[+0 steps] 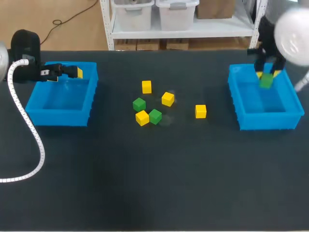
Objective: Put the green cubes in the right bin and the yellow cubes in the left bin.
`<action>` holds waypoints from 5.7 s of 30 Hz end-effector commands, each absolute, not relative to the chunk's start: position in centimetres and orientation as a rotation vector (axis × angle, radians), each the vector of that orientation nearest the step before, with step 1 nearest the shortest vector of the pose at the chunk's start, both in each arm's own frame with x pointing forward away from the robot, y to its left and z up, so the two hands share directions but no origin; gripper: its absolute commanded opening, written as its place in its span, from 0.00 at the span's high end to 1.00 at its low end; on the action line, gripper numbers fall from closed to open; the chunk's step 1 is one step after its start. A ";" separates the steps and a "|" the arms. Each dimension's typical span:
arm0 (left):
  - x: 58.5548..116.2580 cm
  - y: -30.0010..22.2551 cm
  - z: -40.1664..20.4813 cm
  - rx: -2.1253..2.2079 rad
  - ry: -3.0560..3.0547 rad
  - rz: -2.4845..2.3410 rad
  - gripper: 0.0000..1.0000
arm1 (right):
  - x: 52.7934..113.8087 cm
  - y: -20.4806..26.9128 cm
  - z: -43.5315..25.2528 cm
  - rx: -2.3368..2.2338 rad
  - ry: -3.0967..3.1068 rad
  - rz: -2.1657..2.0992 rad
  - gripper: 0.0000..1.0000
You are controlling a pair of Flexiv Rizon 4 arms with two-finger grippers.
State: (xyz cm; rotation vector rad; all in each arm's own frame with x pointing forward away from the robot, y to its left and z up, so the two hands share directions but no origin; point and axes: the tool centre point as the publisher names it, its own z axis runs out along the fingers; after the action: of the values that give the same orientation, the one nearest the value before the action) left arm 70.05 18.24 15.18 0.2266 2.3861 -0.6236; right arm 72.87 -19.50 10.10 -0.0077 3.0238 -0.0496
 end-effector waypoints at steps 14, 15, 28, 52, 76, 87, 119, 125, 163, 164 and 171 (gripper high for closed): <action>70.0 18.4 15.0 0.231 2.377 -0.634 0.00 | 72.9 -18.4 8.3 -0.050 2.825 -0.051 0.00; 70.0 18.4 15.0 0.231 2.377 -0.634 0.00 | 73.1 -18.0 8.8 -0.066 2.814 -0.052 0.00; 70.0 18.4 15.0 0.231 2.377 -0.634 0.00 | 77.4 -3.9 16.1 -0.547 2.636 -0.007 0.00; 70.0 18.4 15.0 0.231 2.377 -0.634 0.00 | 76.2 15.3 11.0 -1.093 2.644 0.107 0.00; 70.0 18.4 15.0 0.231 2.377 -0.634 0.00 | 73.2 16.4 2.8 -1.084 2.792 0.010 0.00; 70.0 18.4 15.0 0.231 2.377 -0.634 0.00 | 73.6 16.3 1.1 -1.075 2.831 -0.017 0.00; 70.0 18.4 15.0 0.231 2.377 -0.634 0.00 | 74.6 16.2 -0.6 -1.077 2.861 -0.005 1.00; 70.0 18.4 15.0 0.231 2.377 -0.634 0.00 | 76.5 15.6 4.0 -1.044 2.749 0.003 1.00; 70.0 18.4 15.0 0.231 2.377 -0.634 0.00 | 73.8 -16.4 9.4 0.070 2.818 -0.214 1.00; 70.0 18.4 15.0 0.231 2.377 -0.634 0.00 | 73.6 -17.1 9.1 0.099 2.825 -0.218 1.00; 70.0 18.4 15.0 0.231 2.377 -0.634 0.00 | 73.1 -18.4 7.9 0.152 2.855 -0.254 1.00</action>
State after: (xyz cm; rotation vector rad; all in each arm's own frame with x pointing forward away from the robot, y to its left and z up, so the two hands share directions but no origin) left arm 70.05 18.23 15.18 0.2265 2.3860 -0.6235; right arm 73.67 -18.31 8.25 0.1897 3.0998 -0.2507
